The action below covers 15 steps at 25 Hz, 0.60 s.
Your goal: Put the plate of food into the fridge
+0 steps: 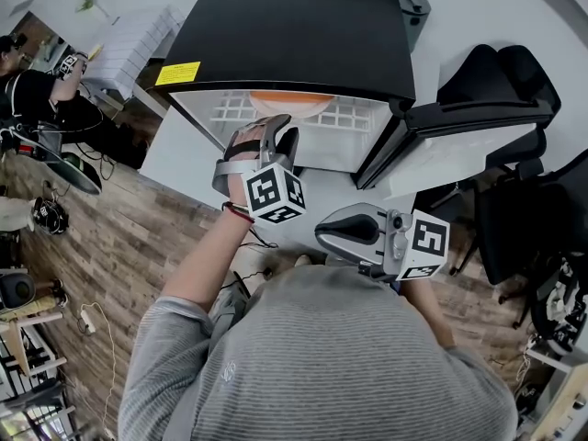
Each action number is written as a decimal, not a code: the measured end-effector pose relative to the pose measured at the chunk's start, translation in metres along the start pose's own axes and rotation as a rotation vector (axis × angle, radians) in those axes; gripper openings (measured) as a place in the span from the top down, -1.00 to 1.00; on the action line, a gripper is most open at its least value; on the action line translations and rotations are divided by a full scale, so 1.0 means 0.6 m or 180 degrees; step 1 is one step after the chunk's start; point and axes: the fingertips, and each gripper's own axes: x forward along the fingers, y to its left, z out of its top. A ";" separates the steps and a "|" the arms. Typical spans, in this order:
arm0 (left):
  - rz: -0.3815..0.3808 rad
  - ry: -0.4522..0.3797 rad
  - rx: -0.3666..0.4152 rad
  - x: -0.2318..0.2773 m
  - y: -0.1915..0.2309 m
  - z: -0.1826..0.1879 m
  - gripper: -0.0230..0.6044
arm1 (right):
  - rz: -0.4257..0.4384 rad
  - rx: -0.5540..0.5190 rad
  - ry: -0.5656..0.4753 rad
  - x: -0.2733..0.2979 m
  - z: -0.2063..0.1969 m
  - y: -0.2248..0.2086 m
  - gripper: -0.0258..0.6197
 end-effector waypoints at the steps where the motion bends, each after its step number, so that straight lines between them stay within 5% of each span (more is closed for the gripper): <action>1: -0.0010 -0.0052 -0.0188 -0.005 0.002 0.000 0.66 | 0.0003 -0.0002 0.0004 0.001 0.000 0.001 0.87; 3: -0.0041 -0.0166 -0.0610 -0.015 0.008 -0.001 0.88 | 0.0008 -0.0006 0.0011 0.002 -0.001 0.003 0.87; 7: -0.0153 -0.0358 -0.1385 -0.033 0.014 -0.006 0.89 | 0.0002 -0.0006 0.0020 0.002 -0.002 0.005 0.87; 15: -0.0244 -0.0699 -0.2126 -0.077 0.007 0.009 0.89 | -0.0021 -0.0009 0.0094 0.000 -0.011 0.007 0.87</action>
